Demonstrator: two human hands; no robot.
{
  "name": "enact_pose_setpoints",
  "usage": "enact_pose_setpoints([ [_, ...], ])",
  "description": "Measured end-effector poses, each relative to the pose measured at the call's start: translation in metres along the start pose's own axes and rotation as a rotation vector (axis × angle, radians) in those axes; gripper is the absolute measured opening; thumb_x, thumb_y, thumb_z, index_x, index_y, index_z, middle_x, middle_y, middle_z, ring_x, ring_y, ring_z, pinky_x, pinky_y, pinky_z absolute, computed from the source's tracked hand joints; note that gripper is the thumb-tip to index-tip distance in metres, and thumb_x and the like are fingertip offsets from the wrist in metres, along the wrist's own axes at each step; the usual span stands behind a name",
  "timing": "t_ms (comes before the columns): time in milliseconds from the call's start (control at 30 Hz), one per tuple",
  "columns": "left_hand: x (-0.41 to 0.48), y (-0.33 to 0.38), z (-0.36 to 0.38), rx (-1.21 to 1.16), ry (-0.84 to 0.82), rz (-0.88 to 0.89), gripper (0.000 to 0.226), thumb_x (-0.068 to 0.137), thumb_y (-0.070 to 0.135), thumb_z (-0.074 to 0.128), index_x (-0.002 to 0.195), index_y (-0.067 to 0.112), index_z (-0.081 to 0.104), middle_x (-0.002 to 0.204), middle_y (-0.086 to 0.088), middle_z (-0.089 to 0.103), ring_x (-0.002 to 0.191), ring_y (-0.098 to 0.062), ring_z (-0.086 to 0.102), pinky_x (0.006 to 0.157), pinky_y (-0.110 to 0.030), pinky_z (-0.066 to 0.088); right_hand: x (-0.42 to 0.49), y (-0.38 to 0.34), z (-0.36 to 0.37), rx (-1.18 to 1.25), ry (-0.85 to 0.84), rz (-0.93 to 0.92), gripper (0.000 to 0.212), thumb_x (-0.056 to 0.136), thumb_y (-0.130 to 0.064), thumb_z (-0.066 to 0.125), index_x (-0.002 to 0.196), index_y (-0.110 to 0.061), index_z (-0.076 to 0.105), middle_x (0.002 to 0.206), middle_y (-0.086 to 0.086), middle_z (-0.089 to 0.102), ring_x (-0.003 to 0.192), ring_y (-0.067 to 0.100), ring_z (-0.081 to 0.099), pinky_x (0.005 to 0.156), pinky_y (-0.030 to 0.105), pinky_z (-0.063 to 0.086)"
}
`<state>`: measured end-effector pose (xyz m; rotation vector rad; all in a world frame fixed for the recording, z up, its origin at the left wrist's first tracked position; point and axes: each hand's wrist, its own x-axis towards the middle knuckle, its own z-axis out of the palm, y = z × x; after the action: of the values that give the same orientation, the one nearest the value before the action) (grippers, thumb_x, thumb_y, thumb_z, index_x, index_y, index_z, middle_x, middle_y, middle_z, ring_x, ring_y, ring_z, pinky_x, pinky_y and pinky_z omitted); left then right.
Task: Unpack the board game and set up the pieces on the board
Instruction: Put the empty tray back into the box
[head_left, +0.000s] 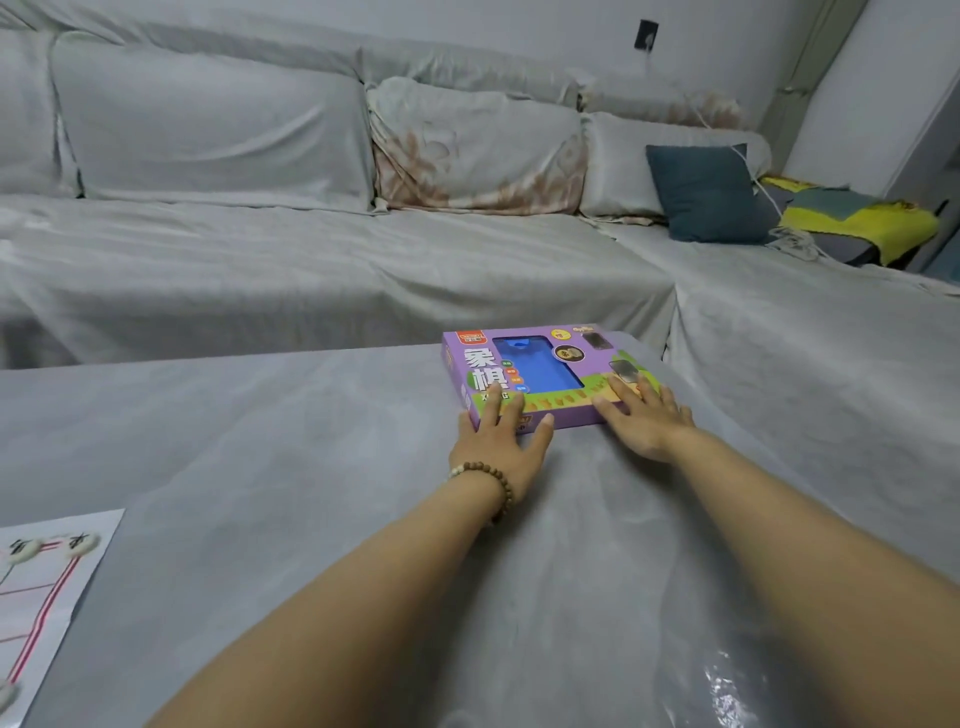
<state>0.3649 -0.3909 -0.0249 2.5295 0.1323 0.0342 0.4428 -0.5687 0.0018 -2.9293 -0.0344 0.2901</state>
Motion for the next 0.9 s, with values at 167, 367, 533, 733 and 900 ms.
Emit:
enact_pose_setpoints([
  [167,-0.020,-0.006,-0.012,-0.288,0.037,0.019,0.062,0.094,0.057,0.031,0.148,0.038,0.008,0.156,0.010,-0.014,0.145,-0.027,0.005,0.118,-0.041,0.010,-0.065,0.000,-0.006,0.293,0.208,-0.147,0.064,0.094,-0.058,0.032,0.148,-0.043,0.000,0.159,-0.006,-0.010,0.147,0.023,-0.003,0.118,0.045,0.003],
  [367,-0.105,0.007,-0.019,-0.676,0.012,-0.135,0.060,0.096,0.051,0.030,0.147,0.022,0.020,0.157,-0.001,0.010,0.144,-0.017,0.011,0.118,-0.037,0.011,-0.196,0.058,-0.007,-0.170,-0.083,0.074,0.082,0.081,-0.079,0.027,0.147,-0.045,-0.008,0.159,-0.001,-0.014,0.145,0.034,-0.008,0.116,0.049,0.001],
  [533,-0.208,0.037,-0.007,-0.802,-0.113,-0.166,0.055,0.099,0.043,0.024,0.148,0.018,0.017,0.155,0.004,0.017,0.144,-0.015,0.012,0.115,-0.029,0.006,-0.255,0.057,0.040,0.168,-0.221,0.050,0.111,0.046,-0.100,-0.004,0.145,-0.050,0.000,0.160,-0.007,0.001,0.147,0.024,-0.004,0.119,0.046,0.000],
  [733,-0.285,0.056,-0.019,-1.068,-0.037,-0.236,0.055,0.100,0.041,0.021,0.150,0.023,0.004,0.156,0.004,0.011,0.143,-0.015,0.017,0.112,-0.027,0.017,-0.353,-0.025,0.053,0.988,-0.417,-0.157,0.055,0.093,-0.066,0.018,0.142,-0.043,0.029,0.150,-0.018,0.029,0.139,0.003,0.026,0.118,0.028,0.016],
  [900,-0.307,0.035,-0.025,-1.065,0.158,-0.215,0.050,0.097,0.039,0.038,0.144,0.026,0.029,0.145,0.001,0.038,0.133,-0.016,0.039,0.101,-0.017,0.029,-0.407,-0.037,0.052,1.167,-0.458,-0.162,0.068,0.088,-0.065,0.010,0.148,-0.033,0.019,0.149,0.003,0.037,0.137,0.017,0.035,0.108,0.024,0.025],
])
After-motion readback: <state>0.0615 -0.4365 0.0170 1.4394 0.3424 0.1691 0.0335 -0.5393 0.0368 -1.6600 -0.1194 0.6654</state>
